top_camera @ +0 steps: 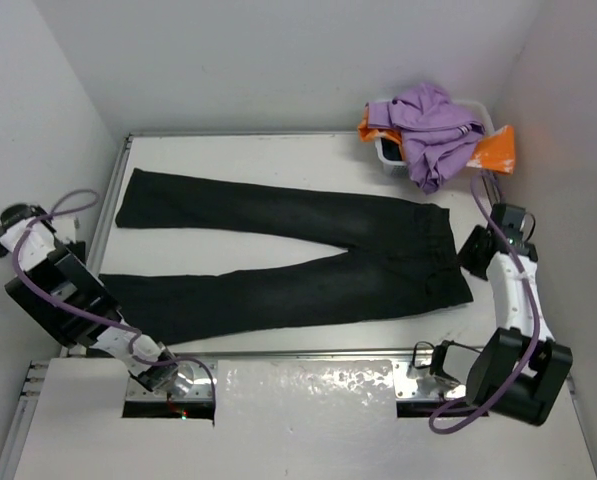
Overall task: Fold and stack the trousers
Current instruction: Flatten the trousers out
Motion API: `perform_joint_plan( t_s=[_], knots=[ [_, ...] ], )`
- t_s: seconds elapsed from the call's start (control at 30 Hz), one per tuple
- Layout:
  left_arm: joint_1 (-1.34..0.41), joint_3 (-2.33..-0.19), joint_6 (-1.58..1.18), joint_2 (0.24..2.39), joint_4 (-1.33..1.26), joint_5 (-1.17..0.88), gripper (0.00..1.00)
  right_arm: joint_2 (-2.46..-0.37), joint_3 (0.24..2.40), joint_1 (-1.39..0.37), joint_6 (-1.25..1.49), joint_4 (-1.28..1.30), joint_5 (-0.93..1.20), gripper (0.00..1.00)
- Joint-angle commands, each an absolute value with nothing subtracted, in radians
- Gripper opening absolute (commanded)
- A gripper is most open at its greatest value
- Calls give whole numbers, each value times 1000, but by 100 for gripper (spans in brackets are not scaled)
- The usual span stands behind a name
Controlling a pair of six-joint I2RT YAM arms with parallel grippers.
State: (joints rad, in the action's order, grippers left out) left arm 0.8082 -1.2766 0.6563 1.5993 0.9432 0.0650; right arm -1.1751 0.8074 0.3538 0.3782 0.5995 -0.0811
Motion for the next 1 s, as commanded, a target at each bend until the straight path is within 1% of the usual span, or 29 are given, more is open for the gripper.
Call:
perform_joint_plan(
  t_s=[0.0,0.03,0.07,0.1,0.13,0.17,0.2,0.23,0.3,0.43,0.5,0.53,0.57,0.6,0.67,0.7,0.73,0.77,0.8,0.87,0.97],
  knots=[
    [859,-1192,741,1601,970,-30,48,-1099,718,353,425,603,-46,38],
    [876,-1158,752,1603,968,-46,51,-1083,680,353,442,609,-43,60],
    [894,-1140,764,1601,966,-66,53,-1054,664,353,448,635,-48,72],
    [897,-1115,793,1589,968,-74,56,-1040,652,351,454,652,-67,77],
    [897,-1061,813,1577,969,-84,61,-1025,631,353,460,666,-77,84],
    [896,-1033,833,1563,966,-95,64,-1011,617,353,466,690,-87,87],
    [897,-1004,871,1539,959,-116,70,-977,605,353,477,698,-101,88],
    [896,-956,882,1529,944,-126,72,-962,571,353,483,703,-103,88],
    [896,-916,879,1537,826,-129,75,-934,510,353,508,686,-77,89],
    [896,-937,831,1624,758,-141,75,-963,422,353,523,621,-17,89],
    [894,-937,815,1652,741,-176,74,-991,394,353,528,528,-5,88],
    [890,-934,808,1661,735,-182,71,-999,381,354,532,475,-2,85],
    [887,-931,807,1670,735,-195,66,-1009,376,353,540,456,18,80],
    [882,-927,805,1684,733,-202,55,-1017,374,353,561,440,21,65],
    [867,-913,802,1700,724,-228,43,-1025,377,354,577,443,5,42],
    [859,-911,804,1703,723,-242,29,-1019,380,354,584,463,-18,18],
    [848,-913,799,1706,724,-261,18,-996,387,354,587,500,-52,6],
    [842,-917,784,1706,723,-290,5,-979,388,354,589,517,-117,0],
    [832,-936,772,1703,723,-301,0,-962,387,354,588,531,-141,0],
    [830,-968,735,1678,721,-330,0,-916,384,356,587,554,-169,0],
    [830,-1076,686,1626,697,-327,0,-882,380,354,588,571,-160,0]
  ],
)
